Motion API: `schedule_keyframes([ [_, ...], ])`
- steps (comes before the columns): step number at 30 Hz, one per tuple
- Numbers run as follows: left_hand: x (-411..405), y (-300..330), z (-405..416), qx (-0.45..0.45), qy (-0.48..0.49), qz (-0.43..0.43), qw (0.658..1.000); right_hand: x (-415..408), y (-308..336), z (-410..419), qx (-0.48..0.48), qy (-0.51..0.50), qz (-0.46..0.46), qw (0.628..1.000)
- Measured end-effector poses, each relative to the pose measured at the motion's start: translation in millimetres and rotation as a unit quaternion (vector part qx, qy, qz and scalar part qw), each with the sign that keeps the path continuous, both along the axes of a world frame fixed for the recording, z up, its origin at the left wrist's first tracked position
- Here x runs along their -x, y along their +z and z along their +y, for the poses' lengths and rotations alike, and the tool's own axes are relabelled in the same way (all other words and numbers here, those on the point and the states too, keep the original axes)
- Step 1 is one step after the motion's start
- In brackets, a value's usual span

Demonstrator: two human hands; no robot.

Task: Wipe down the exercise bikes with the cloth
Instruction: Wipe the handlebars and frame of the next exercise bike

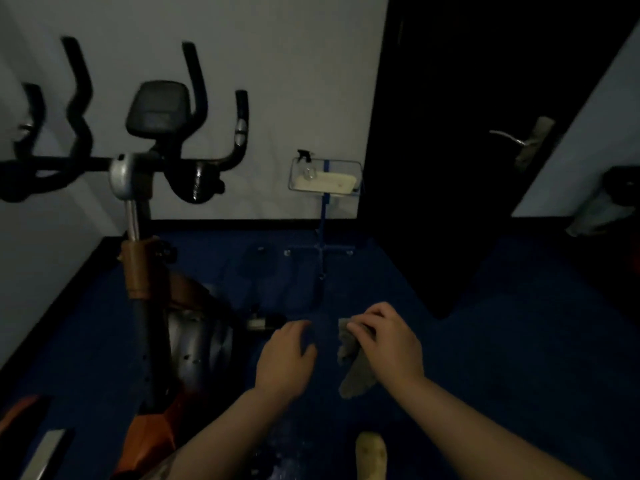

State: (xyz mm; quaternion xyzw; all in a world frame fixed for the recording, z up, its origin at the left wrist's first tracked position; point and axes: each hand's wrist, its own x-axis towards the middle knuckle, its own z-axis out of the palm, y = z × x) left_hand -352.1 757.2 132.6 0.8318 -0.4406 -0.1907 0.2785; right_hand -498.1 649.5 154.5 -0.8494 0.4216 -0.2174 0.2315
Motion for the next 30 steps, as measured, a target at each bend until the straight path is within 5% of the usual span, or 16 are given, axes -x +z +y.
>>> schedule_keyframes([
  [11,-104,63,-104,0.138,0.206,-0.043,0.968,-165,59,-141,-0.002,0.192,-0.103,0.976],
  [18,-170,97,-90,0.232,0.327,-0.034,0.915,-278,111,-158,-0.066,0.231,-0.211,0.948],
  [24,-247,118,-81,0.290,0.372,-0.030,0.881,-382,163,-143,-0.014,0.265,-0.301,0.916],
  [27,-279,114,-80,0.313,0.384,-0.014,0.868,-423,150,-134,0.024,0.300,-0.262,0.917],
  [30,-301,100,-84,0.336,0.394,0.030,0.855,-440,110,-126,0.179,0.337,-0.142,0.913],
])
